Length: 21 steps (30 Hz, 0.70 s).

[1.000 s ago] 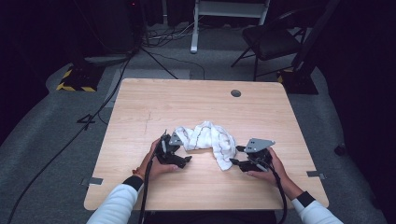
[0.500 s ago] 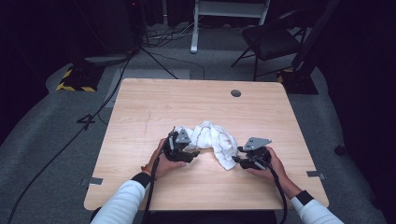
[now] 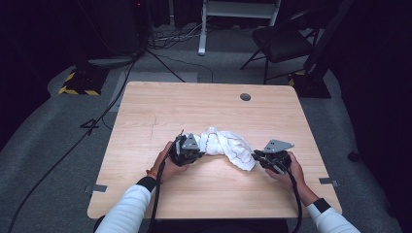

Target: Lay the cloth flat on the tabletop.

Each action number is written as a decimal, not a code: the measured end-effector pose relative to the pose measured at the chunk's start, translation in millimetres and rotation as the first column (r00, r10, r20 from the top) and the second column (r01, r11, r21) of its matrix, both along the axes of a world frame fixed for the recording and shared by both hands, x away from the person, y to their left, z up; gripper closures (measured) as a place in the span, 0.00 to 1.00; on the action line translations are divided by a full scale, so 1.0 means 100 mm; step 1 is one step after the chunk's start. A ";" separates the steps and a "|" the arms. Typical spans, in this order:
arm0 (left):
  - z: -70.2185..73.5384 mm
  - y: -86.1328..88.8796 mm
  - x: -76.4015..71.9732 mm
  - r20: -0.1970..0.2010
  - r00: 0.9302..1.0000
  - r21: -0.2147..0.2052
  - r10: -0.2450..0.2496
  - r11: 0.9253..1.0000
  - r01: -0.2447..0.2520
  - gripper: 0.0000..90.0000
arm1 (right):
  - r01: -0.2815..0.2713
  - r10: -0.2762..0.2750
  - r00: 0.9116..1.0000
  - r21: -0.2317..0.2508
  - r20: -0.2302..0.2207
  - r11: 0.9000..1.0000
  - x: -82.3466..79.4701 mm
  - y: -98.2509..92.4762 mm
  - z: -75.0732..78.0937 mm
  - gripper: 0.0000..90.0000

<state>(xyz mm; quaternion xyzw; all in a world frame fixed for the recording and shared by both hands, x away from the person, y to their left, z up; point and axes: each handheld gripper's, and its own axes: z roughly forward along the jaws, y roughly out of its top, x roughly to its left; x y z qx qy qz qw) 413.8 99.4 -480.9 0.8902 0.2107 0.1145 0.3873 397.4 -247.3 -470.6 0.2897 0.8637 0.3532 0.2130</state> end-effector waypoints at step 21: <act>0.01 -0.10 -0.22 0.001 0.994 0.066 -0.113 0.991 0.113 0.96 | 0.019 -0.014 0.999 0.118 -0.041 0.993 0.02 -0.05 0.12 0.60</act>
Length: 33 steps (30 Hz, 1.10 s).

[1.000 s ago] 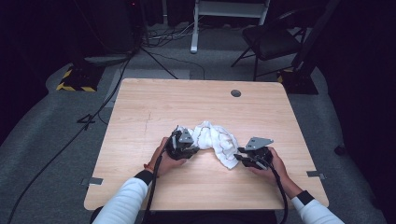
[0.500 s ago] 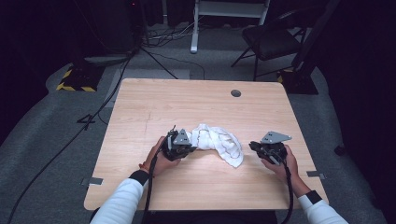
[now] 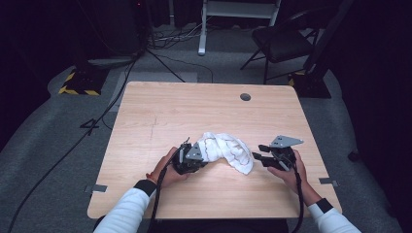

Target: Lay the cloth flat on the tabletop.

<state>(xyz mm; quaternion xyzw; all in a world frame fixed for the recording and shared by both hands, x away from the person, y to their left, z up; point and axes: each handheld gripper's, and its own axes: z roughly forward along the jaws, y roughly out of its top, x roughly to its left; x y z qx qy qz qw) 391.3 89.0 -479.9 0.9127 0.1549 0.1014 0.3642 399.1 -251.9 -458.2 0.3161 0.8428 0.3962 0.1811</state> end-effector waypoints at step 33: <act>0.02 0.19 0.14 0.055 0.994 0.101 0.095 0.990 -0.100 0.90 | 0.138 -0.132 0.990 -0.104 0.057 0.985 0.47 -0.08 -0.11 0.99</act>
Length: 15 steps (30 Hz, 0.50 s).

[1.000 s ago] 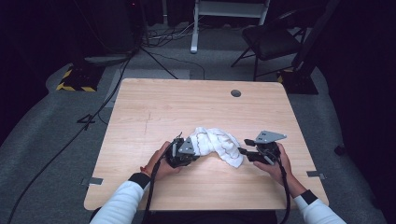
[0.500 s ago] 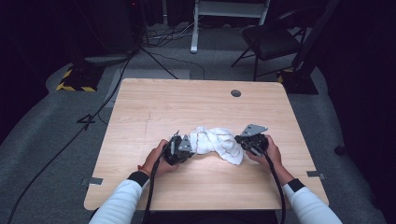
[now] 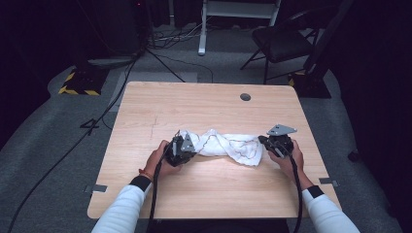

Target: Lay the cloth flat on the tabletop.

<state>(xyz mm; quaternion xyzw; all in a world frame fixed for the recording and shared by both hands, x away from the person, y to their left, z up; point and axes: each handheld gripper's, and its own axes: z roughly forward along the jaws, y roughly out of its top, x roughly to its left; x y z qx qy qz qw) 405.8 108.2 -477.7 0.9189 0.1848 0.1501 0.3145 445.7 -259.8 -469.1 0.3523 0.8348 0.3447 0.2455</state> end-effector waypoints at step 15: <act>0.30 -0.29 0.09 -0.090 0.994 -0.202 0.061 0.976 -0.078 0.31 | -0.061 0.061 0.998 -0.009 0.032 0.998 -0.10 0.04 0.00 0.96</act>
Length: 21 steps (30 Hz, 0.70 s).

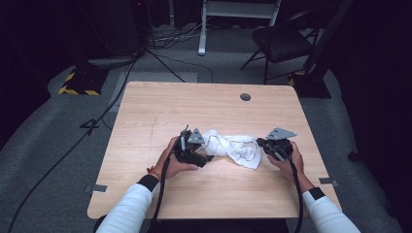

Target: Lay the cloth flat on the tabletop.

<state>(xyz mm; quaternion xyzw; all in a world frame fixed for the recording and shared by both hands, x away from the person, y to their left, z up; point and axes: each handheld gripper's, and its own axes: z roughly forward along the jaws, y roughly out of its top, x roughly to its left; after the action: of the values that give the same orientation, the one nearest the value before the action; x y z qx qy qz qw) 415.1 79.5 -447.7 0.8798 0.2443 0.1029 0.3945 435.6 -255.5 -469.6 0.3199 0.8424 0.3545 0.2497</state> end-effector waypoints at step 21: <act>-0.31 -0.28 0.68 -0.149 0.974 0.035 0.170 0.985 -0.166 0.28 | -0.032 0.032 0.999 -0.014 0.013 0.999 -0.03 0.04 0.00 0.94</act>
<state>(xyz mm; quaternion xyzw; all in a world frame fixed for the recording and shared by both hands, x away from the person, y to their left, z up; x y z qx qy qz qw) 483.5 51.1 -478.7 0.8657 0.3460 0.0713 0.3547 432.9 -251.9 -469.2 0.3025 0.8482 0.3546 0.2519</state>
